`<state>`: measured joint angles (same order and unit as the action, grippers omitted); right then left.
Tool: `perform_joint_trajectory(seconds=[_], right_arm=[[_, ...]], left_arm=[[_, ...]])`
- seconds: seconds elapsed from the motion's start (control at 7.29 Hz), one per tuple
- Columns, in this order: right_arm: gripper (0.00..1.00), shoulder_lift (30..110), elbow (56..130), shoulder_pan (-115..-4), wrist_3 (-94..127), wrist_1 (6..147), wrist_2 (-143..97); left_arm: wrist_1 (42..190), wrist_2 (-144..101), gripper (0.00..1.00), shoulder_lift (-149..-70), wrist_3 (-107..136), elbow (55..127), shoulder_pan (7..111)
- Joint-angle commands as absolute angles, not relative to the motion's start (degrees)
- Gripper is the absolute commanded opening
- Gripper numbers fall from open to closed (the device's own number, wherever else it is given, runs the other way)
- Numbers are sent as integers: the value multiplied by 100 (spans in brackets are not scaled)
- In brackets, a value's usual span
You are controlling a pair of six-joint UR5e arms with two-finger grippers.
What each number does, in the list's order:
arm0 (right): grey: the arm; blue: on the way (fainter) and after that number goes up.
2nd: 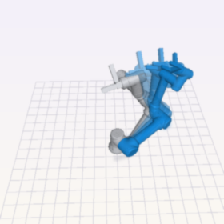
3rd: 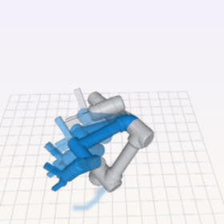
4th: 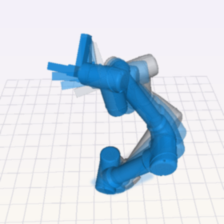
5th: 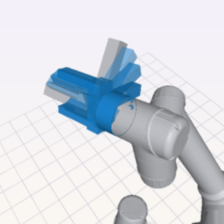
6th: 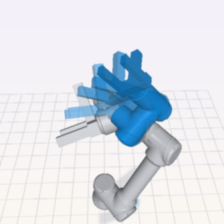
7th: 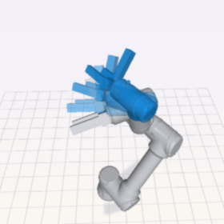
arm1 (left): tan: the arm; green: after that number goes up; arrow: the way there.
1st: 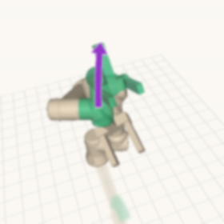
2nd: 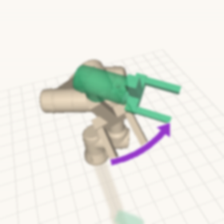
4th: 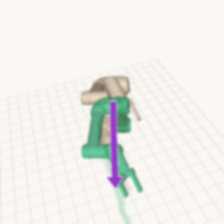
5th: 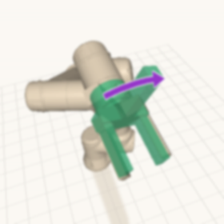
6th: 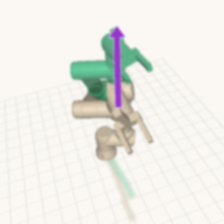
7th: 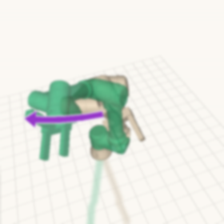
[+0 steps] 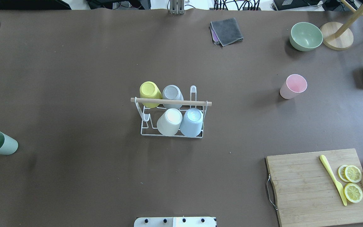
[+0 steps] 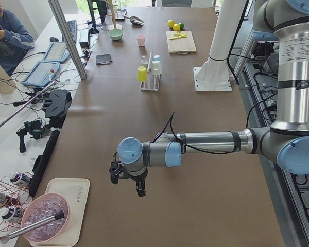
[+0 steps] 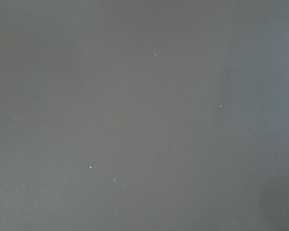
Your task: Place cup on cup holder
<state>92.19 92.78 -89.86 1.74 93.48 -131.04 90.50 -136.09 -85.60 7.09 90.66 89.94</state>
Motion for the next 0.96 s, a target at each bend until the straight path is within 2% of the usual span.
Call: perform_joint_trajectory(seconds=[0.0, 0.41, 0.82], right_arm=[[100, 9211, 9412, -8991, 176, 9351, -13104], [100, 8976, 9440, -9018, 185, 9386, -13131], [100, 8361, 9229, -8564, 498, 9570, -13105]], left_arm=[[9053, -13614, 98, -8385, 712, 9202, 9009], [9044, -13597, 98, -8200, 747, 9807, 8991], [8450, -13299, 98, -8593, 747, 9729, 8422]])
